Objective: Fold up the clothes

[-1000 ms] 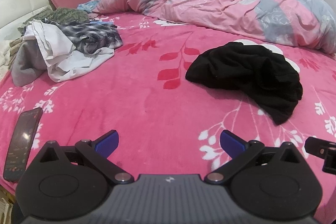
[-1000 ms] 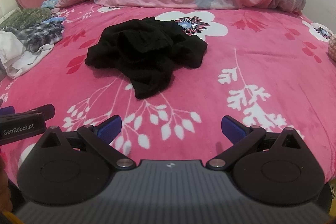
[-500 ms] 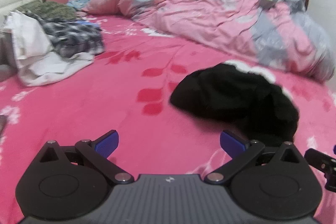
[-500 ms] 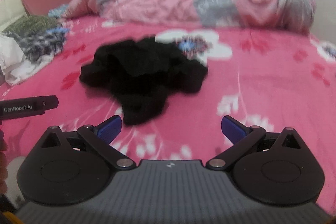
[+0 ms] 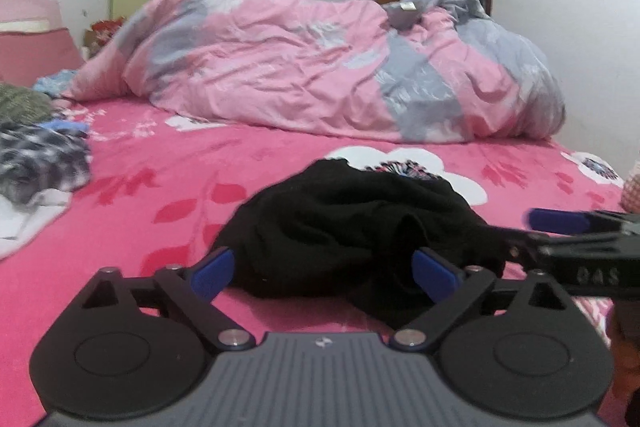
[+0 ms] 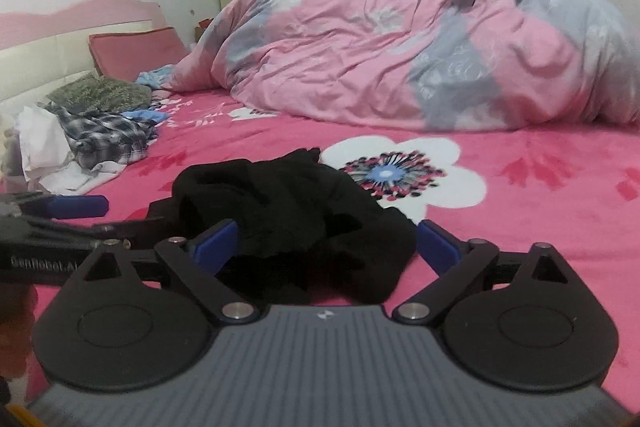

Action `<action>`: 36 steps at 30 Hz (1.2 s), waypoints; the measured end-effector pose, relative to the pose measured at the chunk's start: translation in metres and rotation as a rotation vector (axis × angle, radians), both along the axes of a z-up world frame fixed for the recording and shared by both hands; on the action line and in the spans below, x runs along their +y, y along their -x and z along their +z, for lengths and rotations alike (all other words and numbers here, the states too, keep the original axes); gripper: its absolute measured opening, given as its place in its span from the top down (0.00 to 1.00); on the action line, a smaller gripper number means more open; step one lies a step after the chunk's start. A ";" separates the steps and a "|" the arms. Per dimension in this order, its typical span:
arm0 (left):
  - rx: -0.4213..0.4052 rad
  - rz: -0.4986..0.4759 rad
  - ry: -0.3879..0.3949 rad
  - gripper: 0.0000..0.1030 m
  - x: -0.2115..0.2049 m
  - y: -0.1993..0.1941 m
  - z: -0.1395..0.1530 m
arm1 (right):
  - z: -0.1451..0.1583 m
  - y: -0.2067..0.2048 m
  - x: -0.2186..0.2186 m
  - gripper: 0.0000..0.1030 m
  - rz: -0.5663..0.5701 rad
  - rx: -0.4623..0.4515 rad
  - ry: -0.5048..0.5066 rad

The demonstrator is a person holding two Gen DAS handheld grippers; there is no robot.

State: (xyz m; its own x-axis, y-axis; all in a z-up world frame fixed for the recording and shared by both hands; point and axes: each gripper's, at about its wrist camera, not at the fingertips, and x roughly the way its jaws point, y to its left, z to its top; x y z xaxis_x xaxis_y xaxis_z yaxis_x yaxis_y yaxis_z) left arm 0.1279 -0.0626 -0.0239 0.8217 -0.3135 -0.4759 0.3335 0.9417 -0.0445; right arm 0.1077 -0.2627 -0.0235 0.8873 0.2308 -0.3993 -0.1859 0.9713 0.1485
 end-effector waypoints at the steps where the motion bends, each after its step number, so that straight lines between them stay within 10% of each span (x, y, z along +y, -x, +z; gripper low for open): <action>1: 0.005 -0.006 0.002 0.20 0.000 -0.002 -0.001 | -0.002 -0.005 -0.002 0.22 0.022 0.010 -0.020; 6: -0.007 -0.039 0.021 0.37 0.003 -0.001 -0.006 | -0.003 -0.014 -0.004 0.45 0.108 0.023 -0.048; 10: -0.049 -0.076 -0.012 0.40 0.001 0.008 -0.008 | -0.007 -0.020 -0.003 0.92 0.165 0.066 -0.067; 17: -0.169 -0.119 -0.086 0.18 -0.010 0.021 -0.003 | 0.031 -0.026 -0.013 0.93 0.312 0.019 -0.298; 24: -0.188 -0.046 -0.073 0.17 -0.011 0.011 0.001 | 0.062 -0.054 0.023 0.93 0.537 0.098 -0.501; 27: -0.156 -0.001 -0.023 0.41 -0.004 0.002 0.000 | 0.066 -0.056 0.054 0.93 0.624 0.139 -0.525; 30: -0.096 0.047 0.027 0.86 0.008 -0.007 -0.003 | 0.066 -0.044 0.076 0.89 0.665 0.152 -0.521; 32: -0.072 0.082 0.054 0.91 0.018 -0.010 -0.004 | 0.067 -0.036 0.078 0.86 0.649 0.156 -0.498; 36: -0.070 0.144 0.124 0.93 0.044 -0.008 -0.003 | 0.070 -0.025 0.040 0.40 0.525 0.093 -0.521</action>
